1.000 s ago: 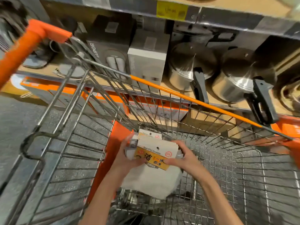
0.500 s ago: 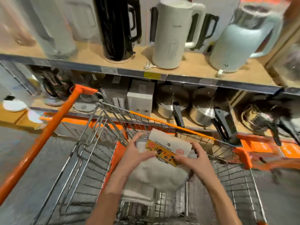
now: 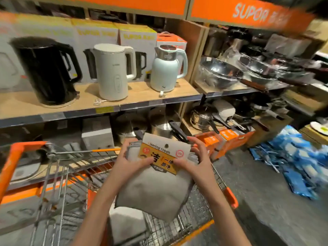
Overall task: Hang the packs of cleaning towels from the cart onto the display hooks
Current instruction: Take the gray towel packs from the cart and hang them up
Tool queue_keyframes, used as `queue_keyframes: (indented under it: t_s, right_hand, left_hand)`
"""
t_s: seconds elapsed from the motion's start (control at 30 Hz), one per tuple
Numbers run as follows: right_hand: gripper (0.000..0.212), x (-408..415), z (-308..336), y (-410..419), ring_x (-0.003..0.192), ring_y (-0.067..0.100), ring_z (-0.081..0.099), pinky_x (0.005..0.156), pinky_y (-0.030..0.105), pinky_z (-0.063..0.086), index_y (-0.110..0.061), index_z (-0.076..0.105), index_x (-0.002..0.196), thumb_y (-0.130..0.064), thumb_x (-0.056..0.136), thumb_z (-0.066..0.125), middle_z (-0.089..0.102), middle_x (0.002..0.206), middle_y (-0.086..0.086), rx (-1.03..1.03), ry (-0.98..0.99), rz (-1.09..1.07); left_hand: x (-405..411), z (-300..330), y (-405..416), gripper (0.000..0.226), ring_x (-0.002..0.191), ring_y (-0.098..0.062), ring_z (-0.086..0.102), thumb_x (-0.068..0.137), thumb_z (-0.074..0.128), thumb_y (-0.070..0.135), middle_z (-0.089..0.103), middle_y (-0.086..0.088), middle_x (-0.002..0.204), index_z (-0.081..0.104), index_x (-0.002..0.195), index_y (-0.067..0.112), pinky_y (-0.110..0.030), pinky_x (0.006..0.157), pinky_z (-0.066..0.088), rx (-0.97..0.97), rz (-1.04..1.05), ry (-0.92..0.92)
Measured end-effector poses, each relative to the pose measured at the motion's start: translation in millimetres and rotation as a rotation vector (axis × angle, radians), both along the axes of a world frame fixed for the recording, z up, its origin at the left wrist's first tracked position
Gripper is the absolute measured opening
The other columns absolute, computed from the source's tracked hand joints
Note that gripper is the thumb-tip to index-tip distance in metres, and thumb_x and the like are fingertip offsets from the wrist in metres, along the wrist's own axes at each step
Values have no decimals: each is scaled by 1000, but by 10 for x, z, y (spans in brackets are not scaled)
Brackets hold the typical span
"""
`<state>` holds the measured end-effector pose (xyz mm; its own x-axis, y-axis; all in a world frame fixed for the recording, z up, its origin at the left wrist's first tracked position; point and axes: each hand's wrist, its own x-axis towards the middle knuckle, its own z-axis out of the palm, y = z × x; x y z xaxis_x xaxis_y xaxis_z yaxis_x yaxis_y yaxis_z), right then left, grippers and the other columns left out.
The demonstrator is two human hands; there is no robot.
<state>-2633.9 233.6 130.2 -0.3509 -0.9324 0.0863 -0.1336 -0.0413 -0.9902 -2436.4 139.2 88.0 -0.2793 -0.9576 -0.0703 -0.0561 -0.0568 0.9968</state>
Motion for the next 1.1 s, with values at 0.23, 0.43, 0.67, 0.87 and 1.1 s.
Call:
queue_keyframes:
  t_s: [0.23, 0.43, 0.67, 0.87, 1.1]
  right_hand:
    - [52, 300, 71, 928, 116, 16, 55, 94, 43, 51, -48, 57, 112, -29, 68, 78, 55, 126, -3, -41, 87, -397]
    - [47, 407, 174, 1976, 116, 19, 56, 97, 48, 48, -32, 56, 118, -18, 78, 75, 55, 126, -2, 13, 122, -661]
    - [54, 801, 286, 3450, 113, 7, 55, 96, 25, 47, -39, 52, 120, -18, 76, 76, 55, 124, -6, 55, 227, -953]
    - [68, 1440, 355, 4932, 113, -14, 45, 96, 8, 37, -50, 44, 123, -17, 74, 78, 47, 123, -26, 113, 341, -1225]
    - [50, 2620, 434, 6404, 114, 7, 51, 96, 23, 42, -32, 53, 113, -26, 70, 79, 55, 121, -5, 195, 318, -1613]
  left_hand:
    - [-102, 280, 523, 74, 88, -9, 71, 50, 85, 39, 72, 16, 98, 49, 109, 66, -22, 60, 57, -43, -465, 113]
    - [-304, 422, 1203, 82, 98, -25, 69, 43, 81, 46, 71, -4, 112, 49, 119, 51, -43, 77, 59, 35, -765, 105]
    - [-548, 449, 2317, 68, 95, -9, 70, 53, 81, 38, 73, 7, 111, 59, 115, 56, -24, 73, 56, -16, -1066, 179]
    - [-512, 551, 3735, 67, 104, -2, 66, 59, 83, 22, 71, 14, 114, 63, 115, 52, -15, 79, 52, 51, -1389, 225]
    - [-97, 611, 5334, 39, 85, -18, 73, 75, 77, 9, 76, -1, 98, 65, 109, 23, -22, 62, 55, 191, -1764, 101]
